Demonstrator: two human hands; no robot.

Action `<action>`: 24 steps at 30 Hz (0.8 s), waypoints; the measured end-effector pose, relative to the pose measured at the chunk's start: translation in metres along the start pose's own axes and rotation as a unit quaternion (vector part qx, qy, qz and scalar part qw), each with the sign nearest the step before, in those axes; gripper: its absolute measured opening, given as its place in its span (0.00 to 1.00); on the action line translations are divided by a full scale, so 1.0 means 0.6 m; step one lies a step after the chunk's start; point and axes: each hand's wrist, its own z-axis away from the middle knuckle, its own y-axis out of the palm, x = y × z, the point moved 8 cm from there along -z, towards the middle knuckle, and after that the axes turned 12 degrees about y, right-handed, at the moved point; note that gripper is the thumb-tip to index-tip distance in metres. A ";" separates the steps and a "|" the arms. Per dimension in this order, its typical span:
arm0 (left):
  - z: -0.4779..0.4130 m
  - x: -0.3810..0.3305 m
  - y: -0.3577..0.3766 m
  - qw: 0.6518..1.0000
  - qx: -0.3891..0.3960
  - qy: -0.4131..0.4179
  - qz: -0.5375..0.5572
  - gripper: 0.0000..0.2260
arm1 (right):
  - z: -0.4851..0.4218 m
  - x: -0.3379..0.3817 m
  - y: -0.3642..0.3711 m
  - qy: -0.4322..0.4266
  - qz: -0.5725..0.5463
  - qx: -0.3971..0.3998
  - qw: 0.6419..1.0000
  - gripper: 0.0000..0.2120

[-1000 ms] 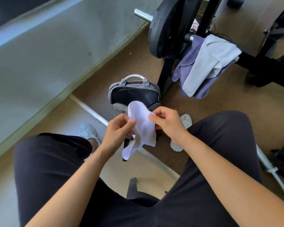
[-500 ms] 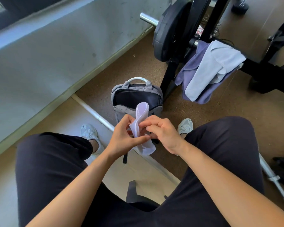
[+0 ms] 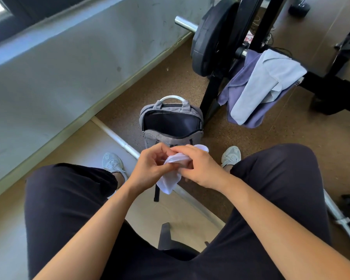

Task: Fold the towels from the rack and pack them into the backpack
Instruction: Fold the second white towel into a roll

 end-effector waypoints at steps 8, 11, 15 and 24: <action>-0.001 0.053 0.003 0.996 0.042 -0.081 0.009 0.07 | 0.001 -0.018 -0.082 0.022 -0.126 -0.091 0.988 0.03; 0.004 0.071 0.015 0.993 0.059 -0.077 -0.066 0.05 | 0.006 -0.019 -0.097 0.026 -0.186 -0.077 0.979 0.04; 0.001 0.055 0.024 0.986 0.054 -0.011 -0.160 0.12 | 0.008 -0.022 -0.099 0.024 -0.231 -0.064 0.971 0.05; 0.000 0.076 0.005 0.956 -0.024 -0.078 -0.282 0.11 | 0.011 -0.014 -0.086 0.015 -0.241 -0.043 0.969 0.07</action>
